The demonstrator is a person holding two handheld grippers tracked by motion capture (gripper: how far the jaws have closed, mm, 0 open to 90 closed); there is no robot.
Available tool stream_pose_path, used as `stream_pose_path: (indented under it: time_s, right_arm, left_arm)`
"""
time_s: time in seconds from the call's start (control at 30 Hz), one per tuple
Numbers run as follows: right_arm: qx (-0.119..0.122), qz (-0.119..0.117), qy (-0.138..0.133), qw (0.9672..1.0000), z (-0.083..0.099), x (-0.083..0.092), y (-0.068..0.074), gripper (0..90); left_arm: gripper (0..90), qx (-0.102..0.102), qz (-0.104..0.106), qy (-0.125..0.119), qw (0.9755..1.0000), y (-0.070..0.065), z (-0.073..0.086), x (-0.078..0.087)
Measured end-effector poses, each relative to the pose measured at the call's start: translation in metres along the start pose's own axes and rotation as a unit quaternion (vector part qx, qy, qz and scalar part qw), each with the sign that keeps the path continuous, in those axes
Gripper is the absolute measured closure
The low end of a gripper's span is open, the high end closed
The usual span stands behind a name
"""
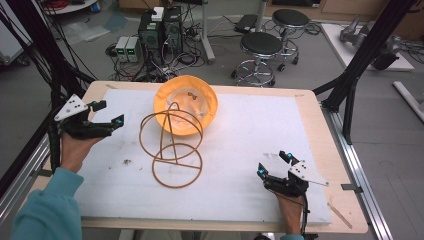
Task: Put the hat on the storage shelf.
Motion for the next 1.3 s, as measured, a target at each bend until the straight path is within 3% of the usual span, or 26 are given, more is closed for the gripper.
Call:
stream_pose_path:
  time_s: [0.23,0.37,0.8,0.97,1.07,1.13,1.23,1.3]
  right_arm:
    - [0.001,0.0,0.0,1.0,0.0,0.0,0.0,10.6]
    - [0.002,0.002,0.002,1.0,0.0,0.0,0.0,10.6]
    - [0.001,0.003,0.0,1.0,0.0,0.0,-0.001,10.6]
    - [0.002,0.005,-0.002,1.0,0.0,0.0,-0.001,10.6]
    - [0.001,0.004,0.002,1.0,0.0,0.0,0.0,10.6]
    - [0.001,0.005,0.002,1.0,0.0,-0.001,-0.001,10.6]
    - [0.001,0.005,0.001,1.0,0.0,0.0,-0.001,10.6]
    - [-0.001,0.004,0.001,1.0,0.0,0.0,-0.001,10.6]
  left_arm:
    - [13.9,-0.007,0.008,0.015,0.9998,-0.002,-0.025,-0.023]
    - [13.9,0.002,0.019,0.014,0.9997,-0.002,-0.036,-0.034]
    - [14.0,0.006,0.032,0.067,0.9972,0.004,-0.054,-0.081]
    - [14.0,0.014,0.034,0.091,0.9952,0.008,-0.052,-0.099]
    - [14.6,0.031,0.037,0.11,0.9928,0.012,-0.048,-0.11]
    - [14.6,0.039,0.036,0.134,0.9896,0.014,-0.043,-0.118]
    - [16.6,0.046,0.037,0.173,0.9832,0.018,-0.033,-0.124]
    - [17.0,0.066,0.045,0.192,0.9782,0.018,-0.027,-0.128]
Point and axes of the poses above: each handheld gripper's, and its own axes: x roughly backward along the jaws, z roughly out of its underside, y roughly to its left, the point moved 8 cm from there along -x, roughly forward along the jaws, and after that the axes turned 14 degrees about x, right-handed, at the moved point
